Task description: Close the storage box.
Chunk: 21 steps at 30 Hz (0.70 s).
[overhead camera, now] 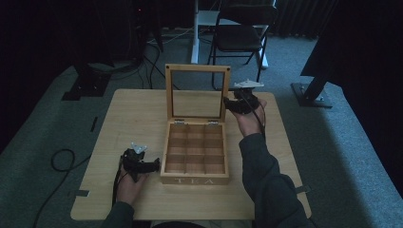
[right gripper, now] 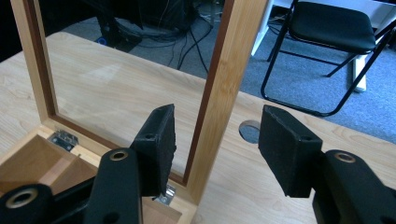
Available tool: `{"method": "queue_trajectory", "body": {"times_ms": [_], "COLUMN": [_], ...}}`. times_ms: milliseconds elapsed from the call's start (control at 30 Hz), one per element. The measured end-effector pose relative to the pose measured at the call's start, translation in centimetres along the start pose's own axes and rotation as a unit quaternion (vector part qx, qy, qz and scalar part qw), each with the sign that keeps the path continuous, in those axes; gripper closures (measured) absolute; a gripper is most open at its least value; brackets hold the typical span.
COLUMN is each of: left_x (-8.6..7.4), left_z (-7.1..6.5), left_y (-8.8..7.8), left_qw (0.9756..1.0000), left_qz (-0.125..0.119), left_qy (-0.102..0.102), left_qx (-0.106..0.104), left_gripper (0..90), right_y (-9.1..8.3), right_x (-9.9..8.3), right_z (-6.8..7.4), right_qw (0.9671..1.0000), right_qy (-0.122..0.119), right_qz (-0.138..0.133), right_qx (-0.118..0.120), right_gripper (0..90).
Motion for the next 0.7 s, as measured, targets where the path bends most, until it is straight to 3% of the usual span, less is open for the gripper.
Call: {"method": "queue_trajectory", "body": {"times_ms": [400, 700], "left_x": [0.0, 0.0], "left_z": [0.0, 0.0], "left_y": [0.0, 0.0], "left_qw": [1.0, 1.0], "left_qz": [0.0, 0.0], "left_qy": [0.0, 0.0], "left_qx": [0.0, 0.0], "left_gripper": [1.6, 1.6], "right_y": [0.2, 0.6], "right_x": [1.4, 2.3], "right_z": [-0.2, -0.2], "right_qw": [1.0, 1.0], "right_qy": [0.001, 0.005], "right_qz": [-0.005, -0.002], "right_qx": [-0.002, -0.003], "right_gripper": [50.1, 46.8]}}
Point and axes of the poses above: each handheld gripper's, and its own axes: y roughly forward along the jaws, x roughly out of its top, z roughly to its left, the point moved 3 cm from there along y, roughly forward along the jaws, and after that the axes turned 15 degrees about y, right-handed, at the moved point
